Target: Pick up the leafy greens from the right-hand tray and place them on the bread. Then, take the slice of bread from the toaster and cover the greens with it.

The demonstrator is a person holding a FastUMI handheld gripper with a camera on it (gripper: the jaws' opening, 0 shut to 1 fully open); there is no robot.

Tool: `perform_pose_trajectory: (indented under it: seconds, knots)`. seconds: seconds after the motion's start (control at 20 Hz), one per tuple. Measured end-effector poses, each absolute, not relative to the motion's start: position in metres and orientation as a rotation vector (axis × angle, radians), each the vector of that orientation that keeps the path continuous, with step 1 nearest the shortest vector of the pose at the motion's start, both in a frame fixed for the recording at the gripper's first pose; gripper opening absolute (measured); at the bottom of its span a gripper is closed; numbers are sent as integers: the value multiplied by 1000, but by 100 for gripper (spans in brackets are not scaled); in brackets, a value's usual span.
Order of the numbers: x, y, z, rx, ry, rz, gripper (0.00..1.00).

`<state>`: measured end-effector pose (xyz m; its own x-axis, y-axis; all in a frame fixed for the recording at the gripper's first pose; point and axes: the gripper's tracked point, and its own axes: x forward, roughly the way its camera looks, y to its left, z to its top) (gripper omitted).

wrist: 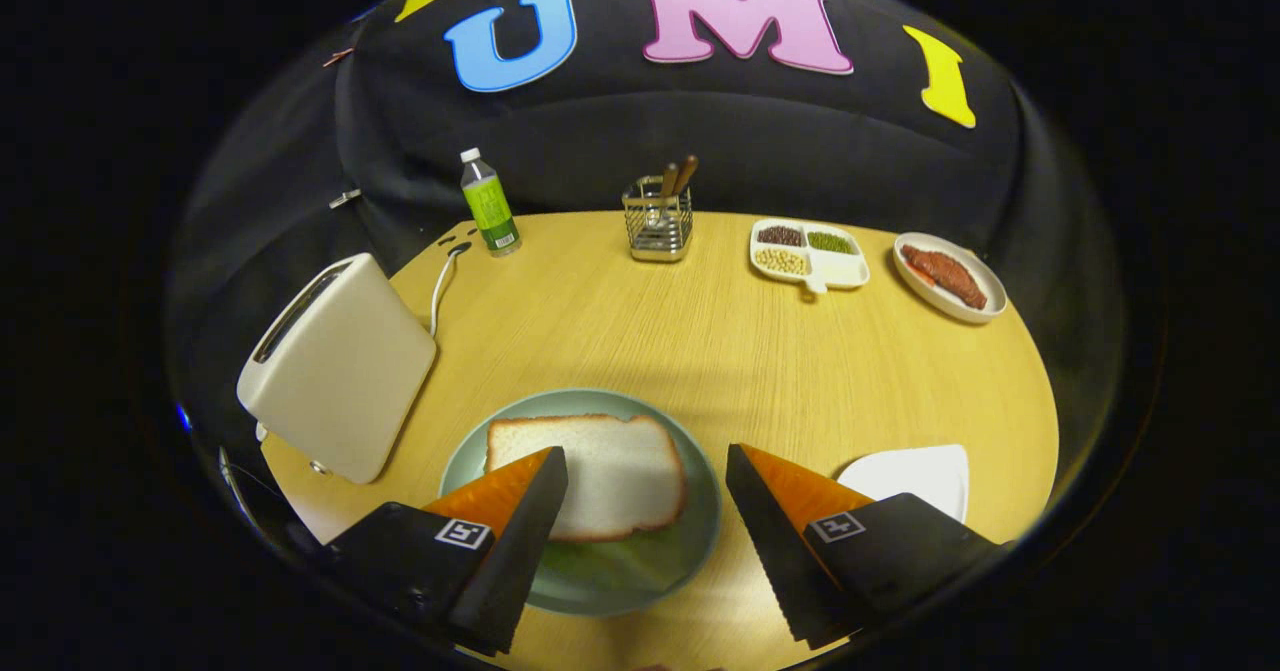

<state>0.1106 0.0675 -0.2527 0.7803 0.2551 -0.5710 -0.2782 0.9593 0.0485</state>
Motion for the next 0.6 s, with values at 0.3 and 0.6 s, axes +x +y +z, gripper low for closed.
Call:
perform_pose_trajectory:
  seconds: [0.3, 0.6]
  knots:
    - [99, 50, -164, -95, 444, 294, 99]
    - [79, 9, -59, -96, 218, 168, 99]
